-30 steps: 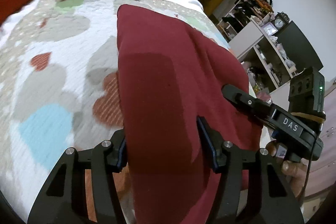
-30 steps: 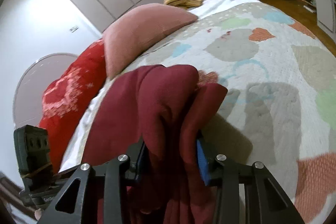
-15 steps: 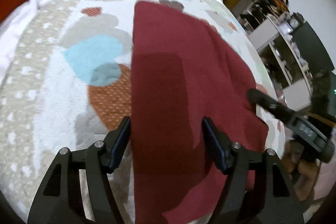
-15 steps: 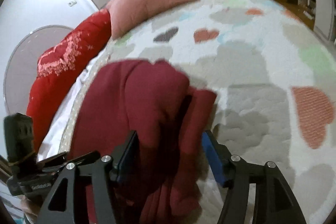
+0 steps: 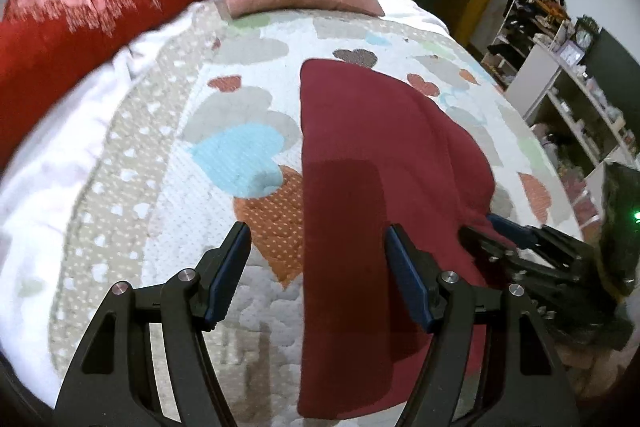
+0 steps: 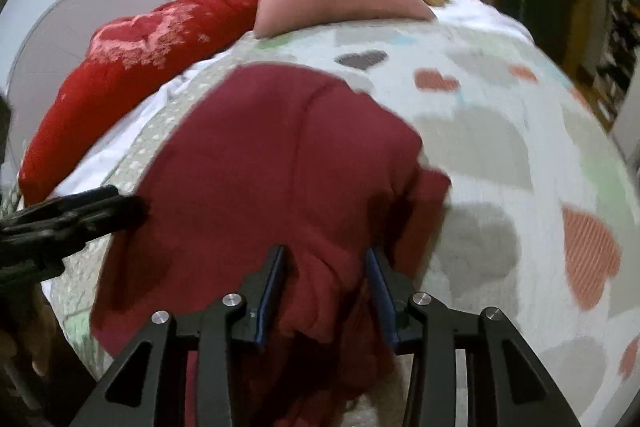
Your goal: Fold small clothes
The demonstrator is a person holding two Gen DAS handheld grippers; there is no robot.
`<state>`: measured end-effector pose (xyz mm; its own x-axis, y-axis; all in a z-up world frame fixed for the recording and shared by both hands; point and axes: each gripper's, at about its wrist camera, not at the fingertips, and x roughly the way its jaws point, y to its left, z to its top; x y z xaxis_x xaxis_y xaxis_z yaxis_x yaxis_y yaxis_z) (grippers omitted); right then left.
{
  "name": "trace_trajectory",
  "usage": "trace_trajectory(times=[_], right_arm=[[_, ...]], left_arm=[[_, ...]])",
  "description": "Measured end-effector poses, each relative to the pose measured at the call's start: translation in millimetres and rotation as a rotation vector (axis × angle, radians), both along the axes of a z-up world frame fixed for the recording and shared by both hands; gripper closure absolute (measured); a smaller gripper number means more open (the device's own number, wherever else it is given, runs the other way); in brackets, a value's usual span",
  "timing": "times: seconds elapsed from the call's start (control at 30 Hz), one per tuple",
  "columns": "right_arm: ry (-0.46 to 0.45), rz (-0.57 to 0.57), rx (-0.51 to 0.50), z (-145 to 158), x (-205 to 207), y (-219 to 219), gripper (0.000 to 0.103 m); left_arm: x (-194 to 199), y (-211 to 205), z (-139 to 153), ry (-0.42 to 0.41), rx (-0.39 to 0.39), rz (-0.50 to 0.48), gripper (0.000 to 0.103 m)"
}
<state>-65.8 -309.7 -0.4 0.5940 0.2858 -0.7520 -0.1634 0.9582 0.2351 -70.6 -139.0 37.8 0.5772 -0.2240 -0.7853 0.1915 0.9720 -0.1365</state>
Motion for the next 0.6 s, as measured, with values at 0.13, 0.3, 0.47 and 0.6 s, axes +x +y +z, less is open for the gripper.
trace_trajectory(times=[0.13,0.3,0.47,0.6], right_arm=[[-0.035,-0.01,0.001,15,-11,1,0.063],[-0.135,-0.065,-0.045,40,-33,3,0.055],[-0.197,-0.122,-0.072,59,-48,7,0.054],[-0.223,-0.139,-0.089,66,-55,11,0.051]], left_arm=[[-4,-1,3,-0.026,0.038,0.021,0.033],[-13,-1,9,-0.049,0.044,0.036,0.033],[-21,-1,18,-0.076,0.044,0.052,0.033],[-28,-2,25,-0.103,0.043,0.057,0.033]])
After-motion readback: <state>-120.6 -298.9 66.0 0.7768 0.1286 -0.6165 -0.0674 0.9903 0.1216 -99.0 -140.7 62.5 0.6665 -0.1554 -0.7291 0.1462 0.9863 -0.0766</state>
